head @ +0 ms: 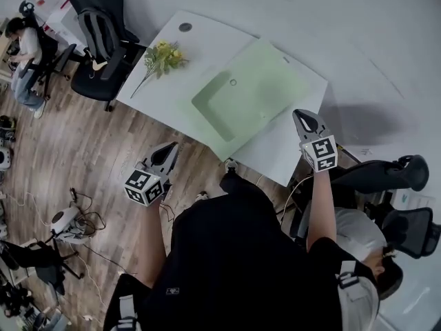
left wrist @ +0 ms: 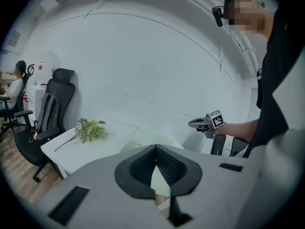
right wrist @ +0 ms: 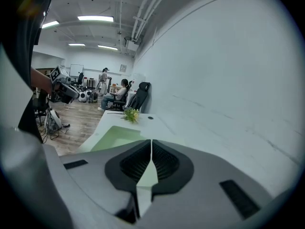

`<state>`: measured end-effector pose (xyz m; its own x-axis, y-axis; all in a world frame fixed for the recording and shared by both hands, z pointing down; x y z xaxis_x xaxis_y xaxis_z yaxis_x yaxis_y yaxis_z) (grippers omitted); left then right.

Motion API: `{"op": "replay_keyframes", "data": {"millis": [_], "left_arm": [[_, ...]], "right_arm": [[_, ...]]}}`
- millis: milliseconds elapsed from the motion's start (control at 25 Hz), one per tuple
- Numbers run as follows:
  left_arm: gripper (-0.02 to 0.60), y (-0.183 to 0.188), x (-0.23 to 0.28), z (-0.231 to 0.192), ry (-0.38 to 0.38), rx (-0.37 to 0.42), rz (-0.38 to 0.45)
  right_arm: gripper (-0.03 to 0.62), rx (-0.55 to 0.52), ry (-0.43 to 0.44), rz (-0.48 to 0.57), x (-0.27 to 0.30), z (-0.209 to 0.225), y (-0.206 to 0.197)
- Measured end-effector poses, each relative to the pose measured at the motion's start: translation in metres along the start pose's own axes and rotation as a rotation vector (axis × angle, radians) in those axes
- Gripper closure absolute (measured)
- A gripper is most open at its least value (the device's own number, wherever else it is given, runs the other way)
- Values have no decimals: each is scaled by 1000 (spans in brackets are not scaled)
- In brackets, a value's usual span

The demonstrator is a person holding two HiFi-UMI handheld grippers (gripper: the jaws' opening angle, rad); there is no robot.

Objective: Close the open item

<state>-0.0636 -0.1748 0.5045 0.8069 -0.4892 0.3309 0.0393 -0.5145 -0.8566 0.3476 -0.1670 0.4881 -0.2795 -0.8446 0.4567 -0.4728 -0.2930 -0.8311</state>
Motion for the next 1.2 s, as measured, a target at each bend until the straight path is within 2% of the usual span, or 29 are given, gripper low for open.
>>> {"op": "replay_keyframes", "data": {"millis": [200,400,720,1000,1200], "left_arm": [[577,9,28,2,33,-12,4],[577,3,42,-3,90,-44,-15],[577,-38,67,-24,180,-113,-97],[576,-67,87,-29,217,-179,-122],[575,-82,103,-32,233,-241,-97]], "right_arm": [[588,-15,32,-16,20,39,-14],[588,-8,72,-23,43,64,-30],[579,173,66,-20,77,122,-75],[455,170,141,-71,115,133,-105],[370,201,184,-165,145,153,-144]]}}
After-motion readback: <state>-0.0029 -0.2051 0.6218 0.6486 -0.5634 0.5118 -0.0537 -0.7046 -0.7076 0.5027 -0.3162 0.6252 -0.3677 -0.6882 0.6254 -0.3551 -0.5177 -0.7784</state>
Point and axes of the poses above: the fingertips, and each gripper's own axes: x forward along the fingers, z to its right, y out of its top, the point moved 4 cm from there along -x, backward along the fingers, and after that the axes turned 4 degrees about -x, right-handed, at the moved point
